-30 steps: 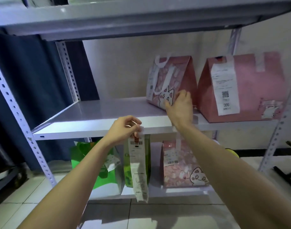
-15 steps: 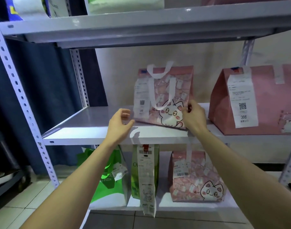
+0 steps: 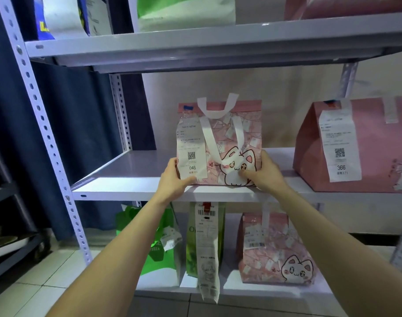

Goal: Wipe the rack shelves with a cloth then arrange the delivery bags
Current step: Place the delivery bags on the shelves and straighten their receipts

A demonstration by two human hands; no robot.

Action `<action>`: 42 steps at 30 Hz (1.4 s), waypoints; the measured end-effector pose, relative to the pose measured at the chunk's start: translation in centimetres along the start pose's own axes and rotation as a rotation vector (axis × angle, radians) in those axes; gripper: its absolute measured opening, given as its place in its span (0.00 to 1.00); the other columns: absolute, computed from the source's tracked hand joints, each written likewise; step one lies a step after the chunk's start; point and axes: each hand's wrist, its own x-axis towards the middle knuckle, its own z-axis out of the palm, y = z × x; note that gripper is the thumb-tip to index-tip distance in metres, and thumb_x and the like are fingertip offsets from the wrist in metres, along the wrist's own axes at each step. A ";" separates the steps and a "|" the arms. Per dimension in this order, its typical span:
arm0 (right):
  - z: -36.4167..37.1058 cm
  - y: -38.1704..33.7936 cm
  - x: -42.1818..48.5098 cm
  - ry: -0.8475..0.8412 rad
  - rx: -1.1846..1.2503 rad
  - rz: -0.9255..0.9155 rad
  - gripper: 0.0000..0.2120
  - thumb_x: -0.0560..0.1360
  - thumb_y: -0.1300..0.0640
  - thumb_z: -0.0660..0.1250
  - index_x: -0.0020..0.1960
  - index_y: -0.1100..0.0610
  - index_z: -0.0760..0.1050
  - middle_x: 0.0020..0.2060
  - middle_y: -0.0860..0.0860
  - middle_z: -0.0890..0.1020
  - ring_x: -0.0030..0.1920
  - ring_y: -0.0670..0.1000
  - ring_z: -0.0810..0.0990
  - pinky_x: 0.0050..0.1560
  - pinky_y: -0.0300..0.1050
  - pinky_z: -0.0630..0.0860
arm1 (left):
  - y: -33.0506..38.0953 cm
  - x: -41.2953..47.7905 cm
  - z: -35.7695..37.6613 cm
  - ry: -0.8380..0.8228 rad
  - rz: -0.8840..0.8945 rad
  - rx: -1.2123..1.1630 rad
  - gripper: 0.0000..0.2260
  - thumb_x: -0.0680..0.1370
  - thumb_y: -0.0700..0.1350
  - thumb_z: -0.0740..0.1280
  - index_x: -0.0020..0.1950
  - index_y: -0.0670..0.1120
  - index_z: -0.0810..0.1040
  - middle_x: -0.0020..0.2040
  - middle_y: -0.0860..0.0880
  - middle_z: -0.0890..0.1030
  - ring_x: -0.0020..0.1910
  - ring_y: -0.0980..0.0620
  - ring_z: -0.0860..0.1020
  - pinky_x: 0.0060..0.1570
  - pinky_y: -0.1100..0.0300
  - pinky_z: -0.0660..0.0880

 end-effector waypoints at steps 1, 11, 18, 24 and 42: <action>0.0 0.0 -0.1 -0.008 -0.010 0.006 0.27 0.71 0.51 0.81 0.64 0.47 0.72 0.49 0.37 0.82 0.49 0.44 0.81 0.51 0.46 0.77 | -0.1 0.0 0.0 -0.003 -0.006 -0.003 0.31 0.72 0.47 0.82 0.70 0.53 0.69 0.64 0.57 0.82 0.62 0.54 0.82 0.57 0.56 0.81; 4.1 -3.8 -0.5 -0.022 -0.087 -0.092 0.25 0.73 0.55 0.79 0.61 0.49 0.66 0.49 0.41 0.78 0.49 0.48 0.78 0.37 0.36 0.69 | -1.1 -0.6 -3.4 0.191 0.033 0.047 0.29 0.69 0.40 0.81 0.64 0.53 0.72 0.64 0.51 0.81 0.60 0.50 0.82 0.59 0.49 0.83; 15.2 -10.4 -1.2 -0.170 -0.064 -0.196 0.24 0.73 0.62 0.76 0.60 0.53 0.65 0.46 0.45 0.78 0.49 0.51 0.80 0.35 0.35 0.70 | -6.6 -1.5 -14.6 0.353 -0.015 0.112 0.37 0.68 0.36 0.81 0.72 0.52 0.69 0.60 0.56 0.82 0.58 0.51 0.82 0.54 0.55 0.80; 22.2 -13.4 -1.8 -0.246 -0.077 -0.215 0.27 0.73 0.60 0.77 0.60 0.51 0.61 0.52 0.49 0.77 0.50 0.52 0.79 0.42 0.41 0.75 | -10.8 -2.0 -20.3 0.421 -0.034 0.199 0.38 0.74 0.38 0.79 0.78 0.47 0.62 0.67 0.49 0.80 0.64 0.45 0.81 0.61 0.50 0.77; 24.2 -14.4 -3.3 -0.292 -0.124 -0.203 0.29 0.75 0.55 0.78 0.66 0.56 0.64 0.65 0.56 0.80 0.61 0.58 0.82 0.58 0.55 0.84 | -10.7 -5.3 -18.8 0.626 -0.080 0.308 0.39 0.75 0.35 0.71 0.83 0.49 0.59 0.74 0.44 0.66 0.66 0.44 0.74 0.59 0.51 0.74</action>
